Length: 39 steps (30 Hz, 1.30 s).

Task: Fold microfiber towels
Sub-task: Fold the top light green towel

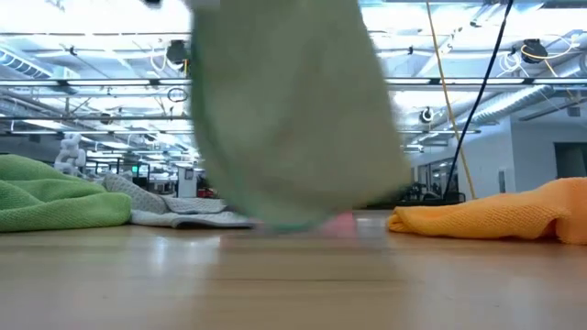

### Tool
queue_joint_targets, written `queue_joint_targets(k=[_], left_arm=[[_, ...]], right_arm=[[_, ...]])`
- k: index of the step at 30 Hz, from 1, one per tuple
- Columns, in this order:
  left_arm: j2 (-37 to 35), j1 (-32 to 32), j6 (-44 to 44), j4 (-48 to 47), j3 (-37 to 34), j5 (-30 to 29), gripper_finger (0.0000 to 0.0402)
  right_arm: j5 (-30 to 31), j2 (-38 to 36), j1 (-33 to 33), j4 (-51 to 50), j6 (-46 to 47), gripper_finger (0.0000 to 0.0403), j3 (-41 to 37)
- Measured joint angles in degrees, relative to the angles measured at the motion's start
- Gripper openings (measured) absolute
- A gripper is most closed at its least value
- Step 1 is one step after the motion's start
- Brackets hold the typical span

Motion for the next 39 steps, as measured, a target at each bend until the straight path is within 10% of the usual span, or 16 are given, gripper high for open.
queue_joint_targets(k=[12,32,39], left_arm=[[1.20,-3.49,1.37,-24.52,12.19,-3.90,0.0005],[16.30,32.14,11.51,-28.37,12.08,1.89,0.0007],[21.91,38.92,16.39,-22.09,12.08,13.36,0.0007]], right_arm=[[1.93,0.11,5.21,3.49,-4.54,0.0009,-0.02],[4.52,0.11,-13.43,2.97,2.59,0.0009,-20.41],[-3.16,0.11,-18.29,10.75,2.24,0.0009,-26.83]])
